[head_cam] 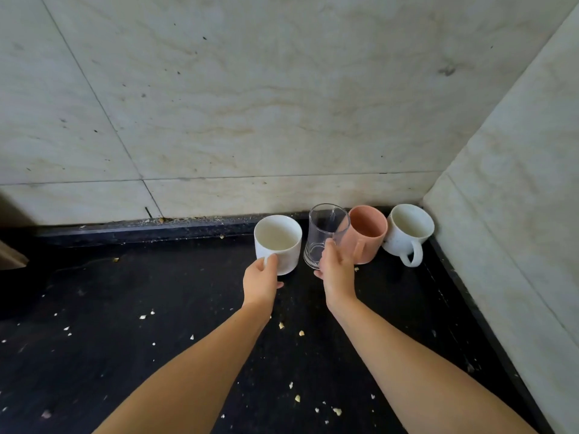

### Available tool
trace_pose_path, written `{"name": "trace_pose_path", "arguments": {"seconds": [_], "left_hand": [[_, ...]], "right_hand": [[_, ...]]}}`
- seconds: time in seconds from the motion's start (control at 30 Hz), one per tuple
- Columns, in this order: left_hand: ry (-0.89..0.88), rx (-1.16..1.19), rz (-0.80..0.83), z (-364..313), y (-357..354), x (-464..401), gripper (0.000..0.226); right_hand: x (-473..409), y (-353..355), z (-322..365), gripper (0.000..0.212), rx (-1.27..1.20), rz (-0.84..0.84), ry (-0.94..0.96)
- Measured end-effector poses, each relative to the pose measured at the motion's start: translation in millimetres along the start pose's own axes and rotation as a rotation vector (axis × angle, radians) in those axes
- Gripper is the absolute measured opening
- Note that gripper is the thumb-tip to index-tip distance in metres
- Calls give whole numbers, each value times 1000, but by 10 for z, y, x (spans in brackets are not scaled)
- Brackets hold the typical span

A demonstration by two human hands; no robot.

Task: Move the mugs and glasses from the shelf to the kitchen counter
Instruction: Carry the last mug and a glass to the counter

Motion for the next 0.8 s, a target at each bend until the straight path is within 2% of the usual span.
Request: {"name": "trace_pose_path", "arguments": {"seconds": [0.17, 0.43, 0.63, 0.73, 0.8], "left_hand": [[-5, -5, 24, 43, -85, -101, 26], [1, -11, 122, 39, -190, -174, 34], [57, -71, 137, 46, -127, -212, 18], [58, -128, 93, -32, 25, -151, 33], [32, -178, 46, -159, 168, -70, 34]], "right_hand": [[-113, -29, -40, 19, 9, -34, 52], [-241, -127, -162, 42, 59, -13, 100], [-242, -45, -87, 39, 258, 25, 46], [-223, 143, -21, 62, 309, -20, 33], [-176, 284, 94, 64, 337, -41, 76]]}}
Point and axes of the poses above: each hand's wrist, its own x-axis away from the middle knuckle, its own y-axis out of the back of the hand, z = x × y, the point moved 5 cm from there along -x, towards the middle knuckle, and after that the axes turned 5 degrees about -z, right-handed, at the moved point
